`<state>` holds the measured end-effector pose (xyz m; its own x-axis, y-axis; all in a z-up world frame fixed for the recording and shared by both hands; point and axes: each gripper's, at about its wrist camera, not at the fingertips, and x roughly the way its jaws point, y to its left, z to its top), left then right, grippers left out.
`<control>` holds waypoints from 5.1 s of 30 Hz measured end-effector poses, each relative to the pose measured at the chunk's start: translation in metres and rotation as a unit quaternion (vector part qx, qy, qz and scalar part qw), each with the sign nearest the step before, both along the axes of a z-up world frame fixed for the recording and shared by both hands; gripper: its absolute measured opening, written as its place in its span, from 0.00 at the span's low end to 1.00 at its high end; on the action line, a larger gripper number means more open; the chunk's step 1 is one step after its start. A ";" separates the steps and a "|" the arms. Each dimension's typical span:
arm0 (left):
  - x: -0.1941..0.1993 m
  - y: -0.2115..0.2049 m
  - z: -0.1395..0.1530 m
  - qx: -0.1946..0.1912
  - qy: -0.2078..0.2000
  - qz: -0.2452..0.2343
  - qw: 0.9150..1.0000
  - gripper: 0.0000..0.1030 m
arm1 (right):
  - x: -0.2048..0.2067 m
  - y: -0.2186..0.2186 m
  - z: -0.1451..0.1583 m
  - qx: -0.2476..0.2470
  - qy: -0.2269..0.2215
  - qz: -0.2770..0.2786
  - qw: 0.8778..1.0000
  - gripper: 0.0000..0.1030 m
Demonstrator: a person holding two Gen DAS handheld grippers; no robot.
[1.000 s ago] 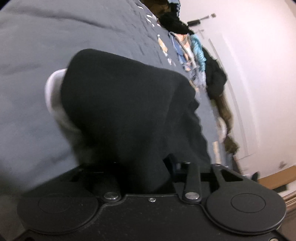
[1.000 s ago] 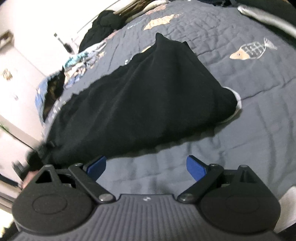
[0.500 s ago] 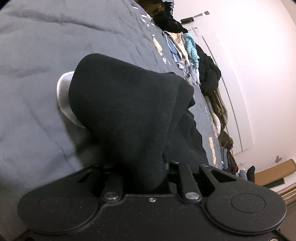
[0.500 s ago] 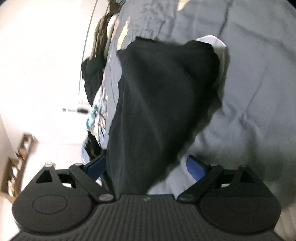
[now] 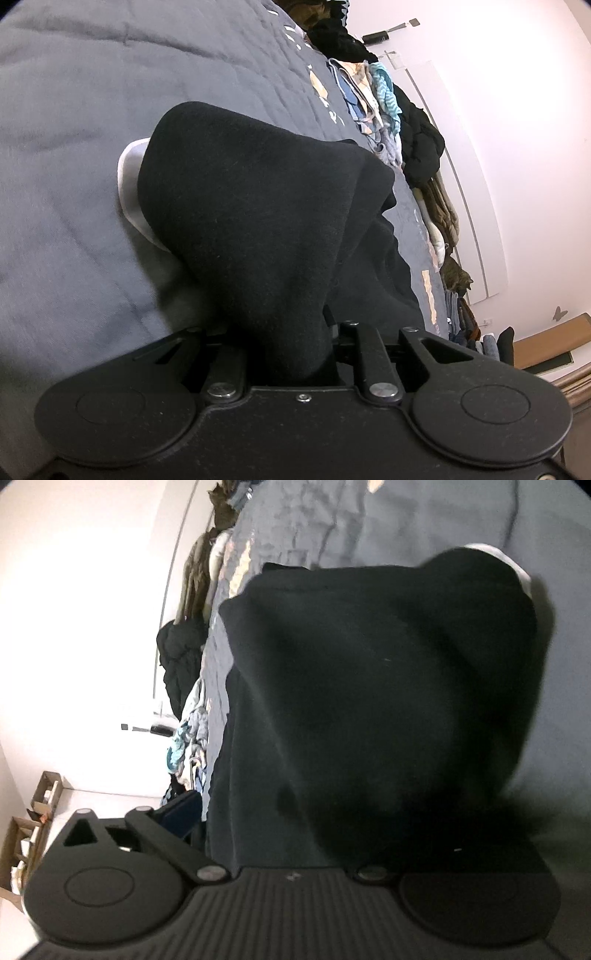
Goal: Fold clothes
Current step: 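Grasp the sweatshirt with the right gripper while the left gripper holds it, then lift the black sweatshirt with both grippers and turn toward the window, then carry the sweatshirt with both grippers over the white mattress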
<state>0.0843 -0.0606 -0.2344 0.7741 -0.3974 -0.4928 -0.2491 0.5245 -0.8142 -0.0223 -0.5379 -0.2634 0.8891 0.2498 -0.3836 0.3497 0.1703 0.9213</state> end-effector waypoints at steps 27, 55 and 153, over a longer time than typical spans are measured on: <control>-0.013 -0.005 0.053 0.039 0.001 -0.012 0.999 0.13 | -0.005 0.000 0.048 -0.001 -0.014 -0.038 0.999 0.17; -0.026 -0.007 0.092 0.040 -0.005 -0.012 0.999 0.12 | -0.023 0.003 0.090 -0.016 0.027 -0.029 0.999 0.20; 0.053 -0.823 0.238 0.161 -0.251 -0.622 0.724 0.12 | -0.257 -0.411 0.155 -0.171 0.016 -0.375 0.911 0.20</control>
